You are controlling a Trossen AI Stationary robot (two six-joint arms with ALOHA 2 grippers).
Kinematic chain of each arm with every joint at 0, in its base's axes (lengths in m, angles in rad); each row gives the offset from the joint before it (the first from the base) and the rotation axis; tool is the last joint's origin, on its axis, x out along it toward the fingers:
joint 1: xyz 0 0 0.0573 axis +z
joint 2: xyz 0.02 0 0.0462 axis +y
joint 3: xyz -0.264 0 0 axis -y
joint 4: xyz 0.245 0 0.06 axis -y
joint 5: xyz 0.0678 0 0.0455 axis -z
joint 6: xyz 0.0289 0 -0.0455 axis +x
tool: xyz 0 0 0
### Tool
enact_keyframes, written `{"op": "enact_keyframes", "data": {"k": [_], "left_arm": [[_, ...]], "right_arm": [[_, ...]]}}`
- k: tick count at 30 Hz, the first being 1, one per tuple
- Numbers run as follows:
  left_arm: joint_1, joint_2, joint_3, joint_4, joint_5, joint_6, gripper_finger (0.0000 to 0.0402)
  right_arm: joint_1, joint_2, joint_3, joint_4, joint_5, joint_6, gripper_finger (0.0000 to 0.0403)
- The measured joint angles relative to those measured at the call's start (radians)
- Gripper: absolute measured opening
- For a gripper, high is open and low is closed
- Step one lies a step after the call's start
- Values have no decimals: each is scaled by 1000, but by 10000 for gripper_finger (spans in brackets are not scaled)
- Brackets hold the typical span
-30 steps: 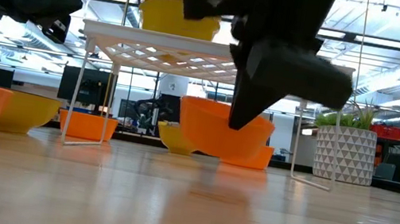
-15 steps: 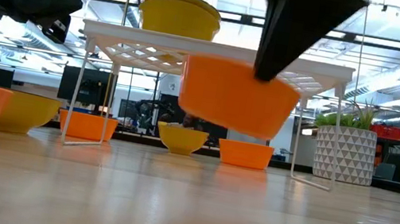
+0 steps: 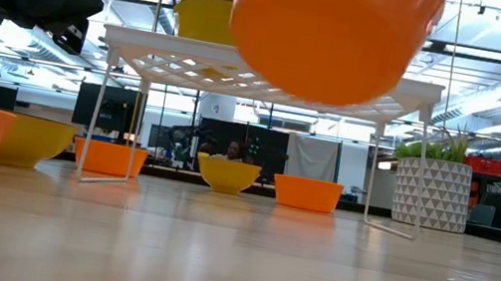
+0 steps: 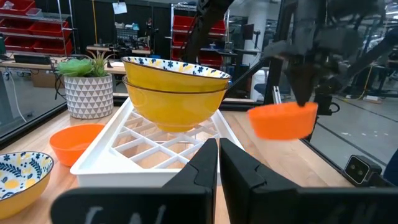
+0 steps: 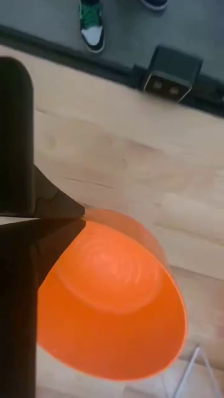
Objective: Pick & Place Mini bowls
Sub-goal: Put the orange bowl on the shelf
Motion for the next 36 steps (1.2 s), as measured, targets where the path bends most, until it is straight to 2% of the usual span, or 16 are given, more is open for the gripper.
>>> {"op": "enact_keyframes", "data": {"k": [10, 19, 26, 36], "left_arm": [[0, 0, 0, 0, 0, 0, 23], [0, 0, 0, 0, 0, 0, 23], [0, 0, 0, 0, 0, 0, 23], [0, 0, 0, 0, 0, 0, 23]], "right_arm": [[-8, -115, -6, -56, 27, -27, 0], [-9, -293, -182, -65, 44, -118, 0], [-47, -444, -307, -127, 26, -271, 0], [-186, -528, -344, -181, 26, -502, 0]]}}
